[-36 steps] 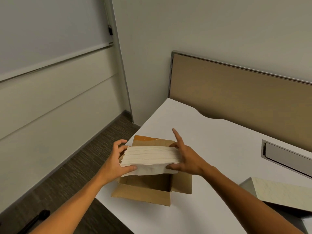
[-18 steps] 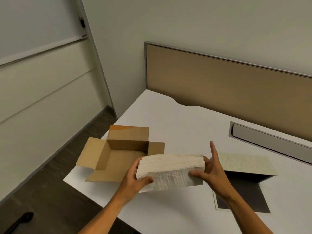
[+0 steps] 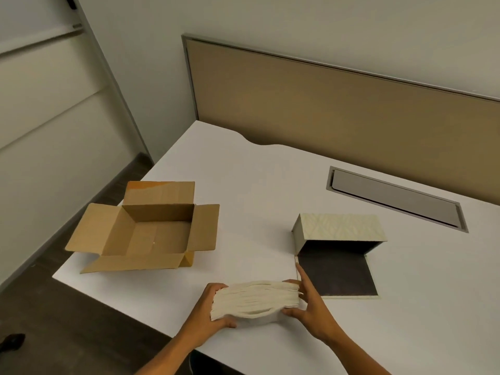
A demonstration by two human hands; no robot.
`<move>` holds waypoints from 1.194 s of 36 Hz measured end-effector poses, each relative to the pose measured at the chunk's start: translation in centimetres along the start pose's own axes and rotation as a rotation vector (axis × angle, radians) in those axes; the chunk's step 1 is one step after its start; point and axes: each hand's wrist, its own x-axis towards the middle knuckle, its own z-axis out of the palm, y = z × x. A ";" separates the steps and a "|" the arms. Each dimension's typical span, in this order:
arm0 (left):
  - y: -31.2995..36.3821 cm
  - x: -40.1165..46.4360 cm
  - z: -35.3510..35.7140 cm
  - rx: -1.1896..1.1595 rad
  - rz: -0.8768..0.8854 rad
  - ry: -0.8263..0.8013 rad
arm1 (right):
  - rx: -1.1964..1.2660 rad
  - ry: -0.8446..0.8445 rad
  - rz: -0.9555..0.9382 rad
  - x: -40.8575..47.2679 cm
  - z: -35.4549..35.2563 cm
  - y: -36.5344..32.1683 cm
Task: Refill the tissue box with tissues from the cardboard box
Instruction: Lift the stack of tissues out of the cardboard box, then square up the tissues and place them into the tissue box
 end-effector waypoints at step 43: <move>-2.9 0.8 1.2 0.298 0.029 0.071 | -0.291 -0.091 -0.072 2.1 -0.3 4.1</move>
